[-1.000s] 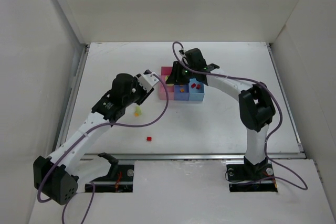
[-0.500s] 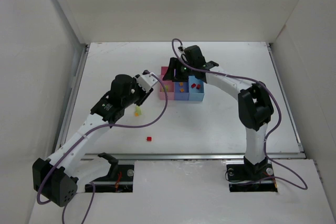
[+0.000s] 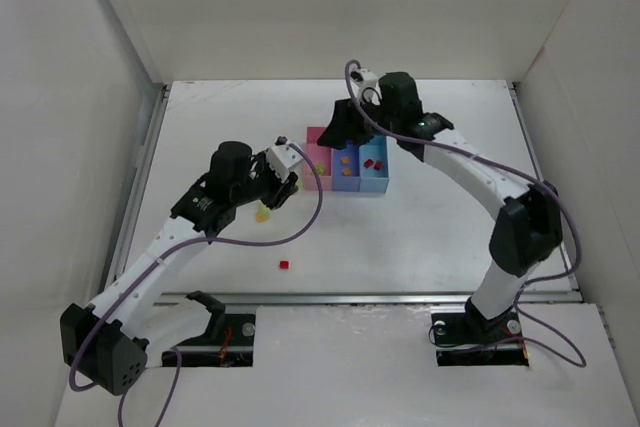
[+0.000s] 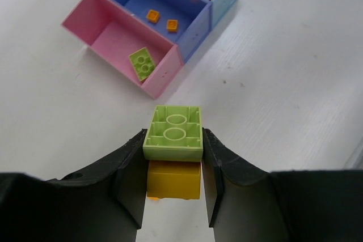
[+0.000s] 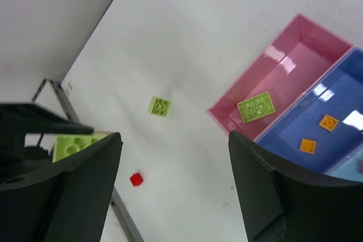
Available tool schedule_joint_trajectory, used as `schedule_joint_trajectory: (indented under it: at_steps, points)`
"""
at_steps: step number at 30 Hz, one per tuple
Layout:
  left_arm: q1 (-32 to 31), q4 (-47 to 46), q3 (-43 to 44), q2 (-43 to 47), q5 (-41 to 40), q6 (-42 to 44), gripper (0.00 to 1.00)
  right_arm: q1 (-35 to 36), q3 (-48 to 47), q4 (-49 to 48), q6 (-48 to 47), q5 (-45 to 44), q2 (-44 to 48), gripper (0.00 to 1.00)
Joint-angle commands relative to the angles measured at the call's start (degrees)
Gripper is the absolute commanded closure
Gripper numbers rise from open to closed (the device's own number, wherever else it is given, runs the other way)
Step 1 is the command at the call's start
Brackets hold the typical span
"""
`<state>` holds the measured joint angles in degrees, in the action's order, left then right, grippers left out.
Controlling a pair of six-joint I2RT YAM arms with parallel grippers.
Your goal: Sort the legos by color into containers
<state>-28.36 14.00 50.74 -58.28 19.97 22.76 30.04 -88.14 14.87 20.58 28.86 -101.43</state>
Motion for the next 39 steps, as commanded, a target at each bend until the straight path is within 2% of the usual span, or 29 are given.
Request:
schedule_joint_trajectory:
  at_steps: [1, 7, 12, 15, 16, 18, 20, 25, 27, 30, 36, 38, 39]
  points:
    - [1.3, -1.4, 3.2, 1.8, 8.1, -2.5, 1.0, -0.8, 3.7, -0.6, -12.4, 4.2, 7.7, 0.19]
    - [2.7, -5.9, 3.8, 1.2, 18.3, -3.7, 1.0, -0.8, 12.6, 4.5, -25.8, 6.4, 18.0, 0.19]
    - [2.7, -12.0, 6.5, -2.4, 18.3, -11.6, 1.0, 0.0, 15.2, 5.0, -31.6, 9.5, 21.2, 0.19]
    - [3.2, -16.3, 7.0, -3.0, 21.8, -15.4, 1.0, 0.0, 18.4, -0.3, -29.5, 16.2, 22.4, 0.18]
    - [3.2, -17.7, 7.0, -3.0, 23.8, -17.0, 1.0, 0.0, 19.2, -5.3, -28.0, 18.1, 22.4, 0.16]
    - [3.7, -20.1, 7.5, -3.5, 25.4, -22.6, 1.0, -1.3, 17.7, -6.8, -27.0, 23.7, 22.4, 0.16]
    - [3.8, -24.1, 7.5, -3.5, 26.8, -27.6, 1.0, -1.3, 15.8, -6.8, -26.5, 25.7, 20.1, 0.16]
    - [3.8, -30.4, 6.2, -4.6, 26.4, -32.3, 1.0, -1.3, 11.3, -6.8, -26.5, 25.9, 18.0, 0.16]
    - [3.8, -32.4, 6.2, -5.2, 25.2, -32.3, 1.0, -1.3, 10.7, -7.4, -25.2, 22.8, 16.6, 0.19]
    - [3.8, -33.2, 6.2, -5.7, 23.1, -30.2, 1.0, -1.3, 10.7, -13.6, -20.9, 23.5, 15.1, 0.2]
    - [3.8, -31.9, 8.2, -6.9, 22.5, -27.3, 1.0, -1.3, 9.1, -18.5, -17.3, 24.7, 13.9, 0.28]
    - [3.8, -32.6, 8.2, -6.9, 22.5, -27.3, 1.0, -1.3, 9.1, -18.5, -16.8, 25.4, 13.4, 0.41]
    - [3.8, -32.6, 8.2, -6.9, 22.5, -27.3, 1.0, -1.3, 9.1, -18.5, -16.8, 25.5, 13.4, 0.41]
